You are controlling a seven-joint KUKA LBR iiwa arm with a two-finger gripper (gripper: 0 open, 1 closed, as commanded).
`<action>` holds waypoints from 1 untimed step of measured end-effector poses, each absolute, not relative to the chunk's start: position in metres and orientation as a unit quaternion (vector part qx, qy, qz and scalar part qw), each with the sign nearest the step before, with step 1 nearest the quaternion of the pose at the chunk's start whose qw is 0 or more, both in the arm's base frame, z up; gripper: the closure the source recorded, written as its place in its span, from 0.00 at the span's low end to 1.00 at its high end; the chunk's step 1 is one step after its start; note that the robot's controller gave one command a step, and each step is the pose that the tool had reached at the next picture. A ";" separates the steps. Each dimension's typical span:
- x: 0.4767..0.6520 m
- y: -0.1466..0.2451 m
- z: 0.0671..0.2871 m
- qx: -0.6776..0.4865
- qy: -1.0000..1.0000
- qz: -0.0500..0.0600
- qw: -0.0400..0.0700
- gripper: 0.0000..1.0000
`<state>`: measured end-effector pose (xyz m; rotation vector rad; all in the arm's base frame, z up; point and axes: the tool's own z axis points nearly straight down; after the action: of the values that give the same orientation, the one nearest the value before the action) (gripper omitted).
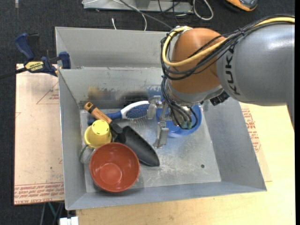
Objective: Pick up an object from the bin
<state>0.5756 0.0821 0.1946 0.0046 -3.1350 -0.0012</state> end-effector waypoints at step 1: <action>0.577 0.081 0.199 0.000 -1.000 -0.001 -0.001 0.00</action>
Offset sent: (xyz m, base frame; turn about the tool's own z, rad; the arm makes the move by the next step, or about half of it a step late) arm 0.0059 0.0062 -0.1246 0.2083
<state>0.5774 0.0815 0.1992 0.0001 -3.1428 -0.0020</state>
